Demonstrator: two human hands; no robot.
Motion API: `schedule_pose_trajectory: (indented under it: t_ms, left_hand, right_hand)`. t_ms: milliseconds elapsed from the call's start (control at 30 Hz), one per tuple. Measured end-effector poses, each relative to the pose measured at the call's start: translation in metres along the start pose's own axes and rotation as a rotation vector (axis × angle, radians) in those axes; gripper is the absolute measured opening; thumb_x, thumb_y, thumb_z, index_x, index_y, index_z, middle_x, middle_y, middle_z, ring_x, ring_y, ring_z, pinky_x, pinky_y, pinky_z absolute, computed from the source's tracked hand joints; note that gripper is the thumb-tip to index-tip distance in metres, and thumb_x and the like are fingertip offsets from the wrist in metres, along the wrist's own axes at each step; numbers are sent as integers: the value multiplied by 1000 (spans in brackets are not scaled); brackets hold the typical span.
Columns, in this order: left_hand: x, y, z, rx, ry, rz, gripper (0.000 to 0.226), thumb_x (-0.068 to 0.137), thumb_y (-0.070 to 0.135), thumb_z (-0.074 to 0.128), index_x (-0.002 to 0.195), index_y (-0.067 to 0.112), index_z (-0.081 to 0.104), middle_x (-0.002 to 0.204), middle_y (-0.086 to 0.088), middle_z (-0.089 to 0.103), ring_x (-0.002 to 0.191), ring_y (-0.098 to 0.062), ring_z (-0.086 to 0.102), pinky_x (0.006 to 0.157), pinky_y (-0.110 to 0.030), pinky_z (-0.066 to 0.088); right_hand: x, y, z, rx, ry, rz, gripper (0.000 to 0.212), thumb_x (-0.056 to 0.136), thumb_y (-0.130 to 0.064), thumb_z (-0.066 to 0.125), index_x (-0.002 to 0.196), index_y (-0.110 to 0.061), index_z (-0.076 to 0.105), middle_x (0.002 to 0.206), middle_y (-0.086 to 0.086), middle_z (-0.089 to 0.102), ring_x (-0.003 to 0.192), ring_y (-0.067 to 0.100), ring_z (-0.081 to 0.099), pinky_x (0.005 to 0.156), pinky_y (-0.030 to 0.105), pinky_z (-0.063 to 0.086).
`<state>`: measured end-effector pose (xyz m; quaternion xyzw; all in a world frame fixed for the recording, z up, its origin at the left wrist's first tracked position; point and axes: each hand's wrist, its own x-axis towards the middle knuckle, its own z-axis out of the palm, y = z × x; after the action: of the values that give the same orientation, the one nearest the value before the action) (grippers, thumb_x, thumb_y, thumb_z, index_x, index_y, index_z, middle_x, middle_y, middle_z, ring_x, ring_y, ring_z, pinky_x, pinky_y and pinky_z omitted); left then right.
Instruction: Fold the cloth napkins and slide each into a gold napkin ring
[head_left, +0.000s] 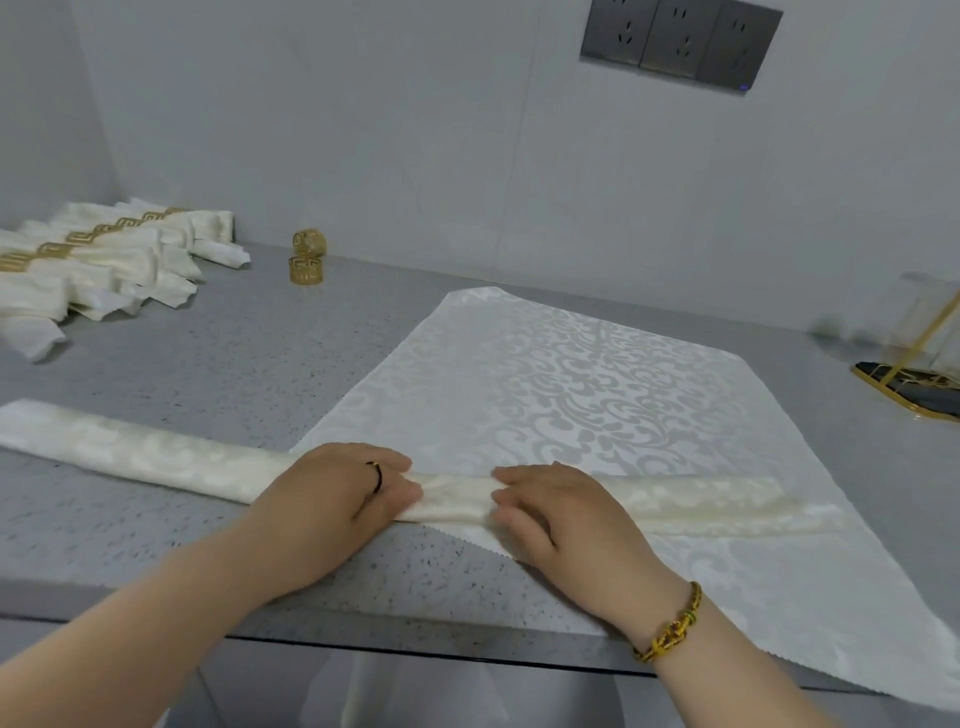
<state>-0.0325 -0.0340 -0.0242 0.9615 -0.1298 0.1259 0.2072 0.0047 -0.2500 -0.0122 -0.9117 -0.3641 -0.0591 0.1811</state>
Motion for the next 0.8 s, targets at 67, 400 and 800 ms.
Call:
schedule_pose_trajectory:
  t_ms: [67,400,800]
  left_hand:
    - [7,3,7,49,48,-32,73,77,72,19,90,14,63,115,3,63,107,-9,54,88,-17,33]
    - [8,10,6,304,-228,-219,93,63,66,-15,147,31,5,156,9,-2,143,-7,-1,113,-25,-1]
    - [-3,-18,-18,328,-263,-365,56,96,50,16,147,29,5,156,8,-3,143,-9,0,114,-28,1]
  right_hand:
    - [7,-9,-1,-117,29,50,72,79,-57,6,89,-11,61,94,1,63,89,18,53,77,26,35]
    - [30,-14,19,-165,-151,233,48,98,-35,18,140,-15,30,149,5,27,138,20,21,110,29,14]
    - [16,-2,-11,-172,61,237,49,96,-18,37,143,-19,25,154,0,16,142,16,11,111,18,-2]
